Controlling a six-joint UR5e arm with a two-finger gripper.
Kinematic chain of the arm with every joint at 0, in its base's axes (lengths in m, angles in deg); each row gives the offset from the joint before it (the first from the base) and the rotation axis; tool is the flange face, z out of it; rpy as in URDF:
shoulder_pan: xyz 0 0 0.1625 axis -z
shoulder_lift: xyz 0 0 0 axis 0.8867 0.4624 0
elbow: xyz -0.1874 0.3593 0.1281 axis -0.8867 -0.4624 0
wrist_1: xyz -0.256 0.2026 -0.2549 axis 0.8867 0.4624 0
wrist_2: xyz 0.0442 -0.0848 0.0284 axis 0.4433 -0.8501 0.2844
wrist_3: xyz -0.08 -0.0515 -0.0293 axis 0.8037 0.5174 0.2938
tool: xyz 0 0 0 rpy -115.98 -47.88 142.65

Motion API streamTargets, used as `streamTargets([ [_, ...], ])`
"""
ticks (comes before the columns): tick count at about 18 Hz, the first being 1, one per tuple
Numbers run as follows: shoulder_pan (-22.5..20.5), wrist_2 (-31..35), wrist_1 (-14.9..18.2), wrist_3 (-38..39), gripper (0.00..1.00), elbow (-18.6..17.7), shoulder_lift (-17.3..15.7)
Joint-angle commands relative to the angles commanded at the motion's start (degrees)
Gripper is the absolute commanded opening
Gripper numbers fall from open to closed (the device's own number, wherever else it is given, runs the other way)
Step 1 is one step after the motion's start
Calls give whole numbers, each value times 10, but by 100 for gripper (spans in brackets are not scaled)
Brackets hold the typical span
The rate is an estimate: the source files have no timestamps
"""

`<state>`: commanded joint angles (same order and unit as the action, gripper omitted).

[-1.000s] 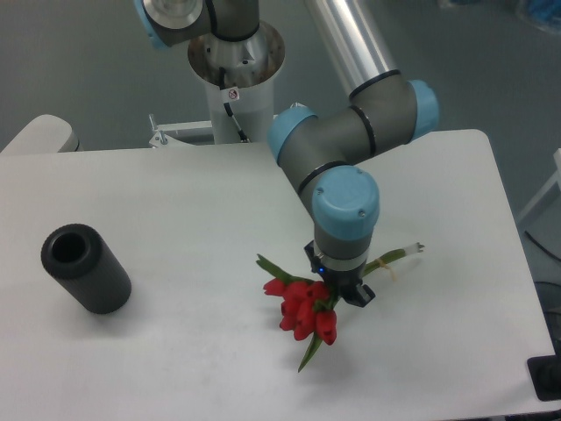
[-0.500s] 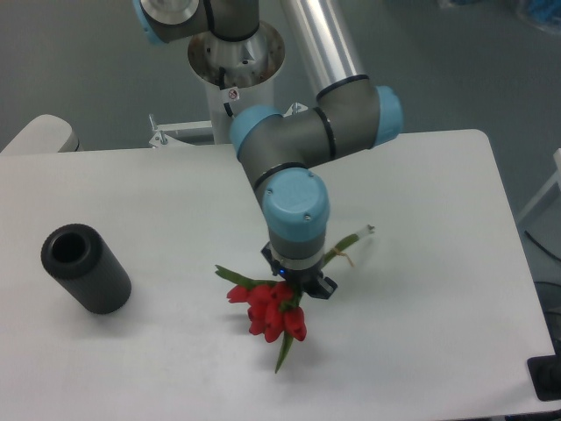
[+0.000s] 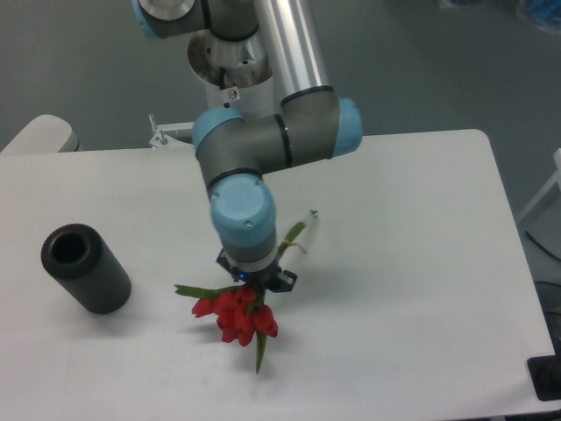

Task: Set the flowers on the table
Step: 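Carry the red tulip bunch with the gripper toward the black vase, then lower the held tulips onto the table surface, then open the gripper to release the tulip stems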

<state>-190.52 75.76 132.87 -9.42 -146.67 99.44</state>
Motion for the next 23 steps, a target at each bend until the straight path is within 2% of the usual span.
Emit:
streamTargets([
  [3,6,16,-3,5,15,-13,0],
  [6,7,25,-17,-1,28,-28,0],
  [9,8,32,-22,-3,57,-33,3],
  [11,9,33,-22,-8,98,-33,4],
  [12,9,33,-22,-14,100,-33,3],
  [19,7,35,-24,-19,100,-22,3],
  [23,-1,35,-25,-100,100,-18,-1],
])
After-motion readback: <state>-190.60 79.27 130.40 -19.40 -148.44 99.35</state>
